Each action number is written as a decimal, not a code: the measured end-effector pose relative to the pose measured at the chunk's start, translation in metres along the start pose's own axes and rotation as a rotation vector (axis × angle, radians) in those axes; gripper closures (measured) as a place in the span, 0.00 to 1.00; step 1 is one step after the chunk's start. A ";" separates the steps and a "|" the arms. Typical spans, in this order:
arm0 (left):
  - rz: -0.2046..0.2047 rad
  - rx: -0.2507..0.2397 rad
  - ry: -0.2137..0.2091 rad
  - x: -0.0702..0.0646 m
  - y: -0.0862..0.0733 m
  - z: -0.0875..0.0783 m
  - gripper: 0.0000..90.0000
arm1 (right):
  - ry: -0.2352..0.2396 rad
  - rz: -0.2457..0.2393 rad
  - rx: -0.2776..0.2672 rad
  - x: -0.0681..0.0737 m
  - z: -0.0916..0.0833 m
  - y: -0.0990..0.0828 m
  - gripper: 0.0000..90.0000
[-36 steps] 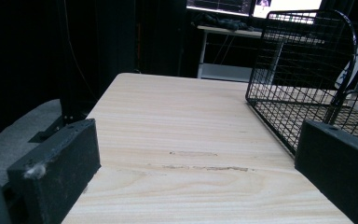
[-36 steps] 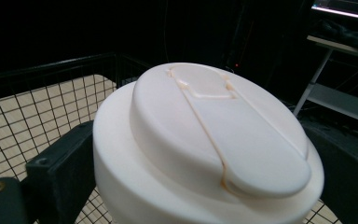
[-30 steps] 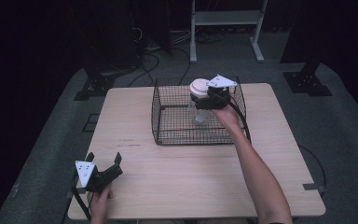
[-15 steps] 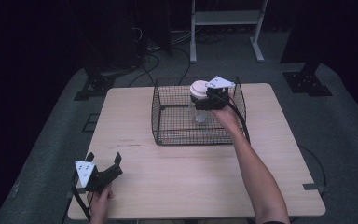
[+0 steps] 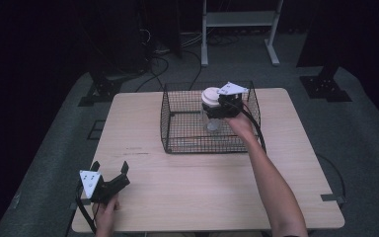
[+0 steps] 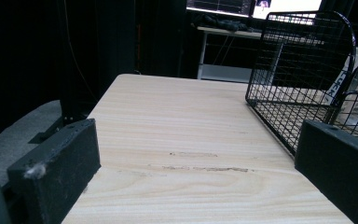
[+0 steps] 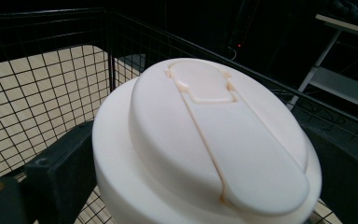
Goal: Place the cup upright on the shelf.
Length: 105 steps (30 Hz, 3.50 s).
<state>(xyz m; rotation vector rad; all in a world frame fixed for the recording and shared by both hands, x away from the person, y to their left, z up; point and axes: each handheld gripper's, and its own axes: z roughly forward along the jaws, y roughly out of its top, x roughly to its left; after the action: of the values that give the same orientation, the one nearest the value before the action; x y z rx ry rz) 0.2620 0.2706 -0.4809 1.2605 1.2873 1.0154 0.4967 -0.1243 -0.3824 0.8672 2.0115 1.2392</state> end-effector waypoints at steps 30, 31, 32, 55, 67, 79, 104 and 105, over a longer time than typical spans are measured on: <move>0.000 -0.001 0.002 0.000 0.000 0.000 0.00 | 0.003 0.016 -0.023 -0.002 -0.008 0.005 0.01; 0.001 0.000 0.002 0.000 0.000 0.000 0.00 | 0.004 0.016 -0.026 -0.002 -0.009 0.006 0.01; 0.001 0.000 0.002 0.000 0.000 0.000 0.00 | 0.004 0.016 -0.026 -0.002 -0.009 0.006 0.01; 0.004 0.002 0.007 -0.001 0.000 0.000 0.00 | -0.002 0.044 -0.120 -0.015 -0.042 0.021 0.01; 0.002 0.000 0.002 -0.001 0.000 -0.001 0.00 | -0.009 0.038 -0.115 -0.018 -0.053 0.024 0.01; 0.001 -0.001 0.000 0.000 0.000 -0.001 0.00 | 0.006 0.021 -0.125 -0.015 -0.069 0.029 0.01; 0.010 -0.003 -0.003 -0.001 0.000 -0.001 0.00 | 0.017 0.011 -0.120 -0.021 -0.108 0.009 0.01; 0.010 -0.003 -0.003 -0.001 0.000 -0.001 0.00 | 0.019 0.007 -0.122 -0.021 -0.110 0.009 0.01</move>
<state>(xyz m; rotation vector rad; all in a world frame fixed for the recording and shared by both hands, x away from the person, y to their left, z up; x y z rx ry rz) 0.2612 0.2692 -0.4810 1.2672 1.2779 1.0213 0.4255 -0.1941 -0.3299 0.8075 1.9260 1.3639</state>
